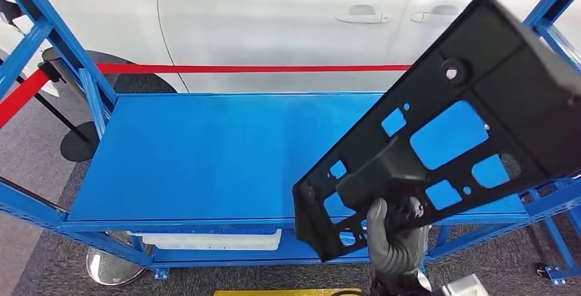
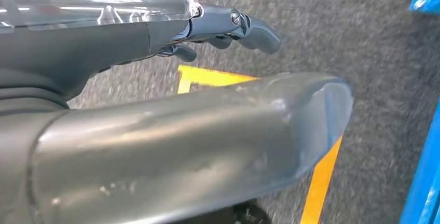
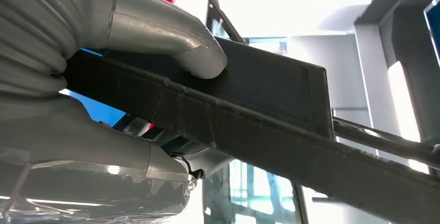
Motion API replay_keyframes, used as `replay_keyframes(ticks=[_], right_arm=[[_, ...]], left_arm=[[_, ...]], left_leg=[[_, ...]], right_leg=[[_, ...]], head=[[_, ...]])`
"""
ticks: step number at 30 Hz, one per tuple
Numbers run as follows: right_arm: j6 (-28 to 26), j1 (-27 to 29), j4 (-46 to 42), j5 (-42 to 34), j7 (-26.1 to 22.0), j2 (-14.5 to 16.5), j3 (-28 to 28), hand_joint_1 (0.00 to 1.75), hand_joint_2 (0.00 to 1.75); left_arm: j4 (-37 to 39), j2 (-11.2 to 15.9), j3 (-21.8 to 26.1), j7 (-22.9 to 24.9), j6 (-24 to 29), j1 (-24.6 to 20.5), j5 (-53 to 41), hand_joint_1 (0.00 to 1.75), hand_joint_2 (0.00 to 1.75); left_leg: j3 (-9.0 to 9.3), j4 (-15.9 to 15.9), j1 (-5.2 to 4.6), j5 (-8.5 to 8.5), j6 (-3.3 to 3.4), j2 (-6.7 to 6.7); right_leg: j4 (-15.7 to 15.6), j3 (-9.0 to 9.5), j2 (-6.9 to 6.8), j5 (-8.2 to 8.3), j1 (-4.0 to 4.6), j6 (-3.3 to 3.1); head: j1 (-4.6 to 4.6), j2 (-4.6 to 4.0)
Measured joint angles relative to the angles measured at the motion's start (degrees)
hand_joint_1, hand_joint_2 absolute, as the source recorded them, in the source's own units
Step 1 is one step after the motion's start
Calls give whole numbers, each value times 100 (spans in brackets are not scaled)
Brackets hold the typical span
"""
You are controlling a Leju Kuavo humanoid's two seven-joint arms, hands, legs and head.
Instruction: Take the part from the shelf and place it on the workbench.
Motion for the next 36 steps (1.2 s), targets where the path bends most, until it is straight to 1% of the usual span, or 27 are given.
replay_keyframes(ticks=[2,4,6,8,9,11,12,13,14,15,16,18,19,20,23,24,25,27,28,29,30,31,32,33,34,35,36], right_arm=[[270,301,96,129,-265,67,-93,175,175],[443,543,188,276,-358,155,-155,175,175],[514,741,286,392,-365,239,-196,175,175],[544,885,375,466,-369,315,-238,175,175],[550,933,408,486,-370,352,-256,175,175],[553,1004,453,521,-372,425,-290,175,175],[553,1037,466,541,-373,456,-308,175,175],[553,1068,476,564,-373,483,-330,175,175],[554,1097,483,585,-373,505,-352,175,175],[554,1120,490,598,-373,525,-374,175,175],[554,1138,495,605,-373,543,-390,175,175],[554,1161,501,609,-373,575,-409,175,175],[554,1171,501,611,-374,587,-415,175,175],[554,1177,502,613,-374,597,-420,175,175],[554,1193,504,617,-375,615,-433,175,175],[554,1204,505,617,-376,619,-442,175,175],[554,1214,507,617,-376,621,-453,175,175],[556,1227,510,627,-376,623,-475,175,175],[559,1230,511,639,-376,623,-487,175,175],[564,1234,512,654,-376,623,-500,175,175],[568,1240,512,673,-376,623,-514,175,175],[575,1248,511,691,-376,625,-527,175,175],[584,1254,511,706,-376,627,-536,175,175],[597,1258,510,718,-376,630,-542,175,175],[620,1262,505,728,-376,637,-549,175,175],[649,1269,501,738,-376,647,-557,175,175],[681,1278,493,747,-376,659,-566,175,175]], left_arm=[[-3,-44,71,26,1,3,31,0,0],[-13,-71,127,45,4,2,42,0,0],[-30,-88,169,56,7,1,45,0,0],[-40,-98,211,57,1,0,45,0,0],[-44,-99,228,56,-3,0,45,0,0],[-53,-99,243,55,-13,0,40,0,0],[-56,-100,245,54,-17,0,35,0,0],[-59,-100,245,54,-21,-1,29,0,0],[-61,-101,246,54,-24,-1,24,0,0],[-66,-102,246,54,-26,-2,22,0,0],[-73,-102,246,54,-27,-4,21,0,0],[-93,-98,246,54,-27,-23,20,0,0],[-103,-98,246,51,-27,-36,20,0,0],[-111,-98,246,49,-27,-45,19,0,0],[-121,-108,246,45,-29,-32,18,0,0],[-124,-114,247,45,-29,-29,18,0,0],[-128,-120,248,45,-29,-29,18,0,0],[-137,-125,250,45,-31,-30,11,0,0],[-138,-126,250,48,-32,-27,2,0,0],[-138,-126,250,52,-33,-25,-12,0,0],[-138,-130,249,58,-34,-25,-26,0,0],[-138,-136,248,67,-35,-26,-42,0,0],[-138,-144,248,75,-36,-27,-57,0,0],[-138,-151,248,83,-36,-28,-72,0,0],[-138,-158,248,90,-36,-27,-86,0,0],[-139,-164,248,94,-35,-27,-101,0,0],[-139,-168,248,97,-34,-26,-117,0,0]], left_leg=[[-2,33,12,-22,-36,-3],[-13,77,1,-48,-106,-6],[-21,83,-10,-35,-184,-8],[-39,108,10,-63,-249,-8],[-77,205,21,-178,-271,-4],[-254,734,28,-639,-294,5],[-361,1109,28,-897,-300,7],[-428,1429,28,-1084,-301,7],[-410,1586,25,-1167,-292,7],[-275,1509,19,-1138,-272,7],[-32,1208,8,-1022,-238,7],[574,319,-41,-779,-143,14],[764,2,-72,-701,-110,19],[856,-168,-102,-660,-85,23],[786,-209,-123,-506,-34,43],[734,-227,-108,-428,3,60],[662,-247,-89,-343,38,81],[488,-242,-80,-207,81,108],[402,-227,-82,-148,80,117],[313,-204,-81,-93,72,125],[218,-171,-76,-44,58,131],[118,-123,-68,-2,38,134],[17,-63,-59,31,13,133],[-74,0,-57,56,-15,130],[-142,56,-57,81,-47,126],[-184,94,-60,109,-83,123],[-209,108,-65,146,-122,120]], right_leg=[[-699,346,-4,369,-43,16],[-1241,607,13,572,-34,-4],[-1320,627,36,611,2,-62],[-1344,592,26,668,-1,-157],[-1360,567,16,703,-5,-211],[-1372,487,-3,777,4,-292],[-1367,430,-8,814,21,-314],[-1361,370,-13,856,41,-326],[-1355,310,-17,899,62,-332],[-1349,253,-18,944,82,-334],[-1345,202,-15,988,101,-332],[-1334,131,-11,1080,129,-310],[-1332,113,-13,1122,131,-283],[-1330,106,-20,1164,123,-250],[-1351,90,-20,1259,94,-139],[-1284,54,-8,1146,91,-109],[-1121,-6,2,926,88,-79],[-504,-149,7,299,56,-28],[-168,-192,4,95,39,-1],[77,-184,2,29,21,22],[166,-102,0,97,3,42],[57,76,-2,253,-15,57],[-236,347,-3,403,-33,64],[-633,652,-2,453,-40,65],[-1014,914,4,427,-32,46],[-1288,1078,7,361,-18,17],[-1424,1137,11,300,7,-22]], head=[[2,1],[0,1],[-7,1],[-10,1],[-14,1],[-33,2],[-40,2],[-44,1],[-45,1],[-44,0],[-45,0],[-42,0],[-40,1],[-39,1],[-43,1],[-37,0],[-28,1],[-11,1],[-6,1],[-4,0],[-2,1],[3,1],[3,1],[7,1],[5,1],[7,1],[8,2]])
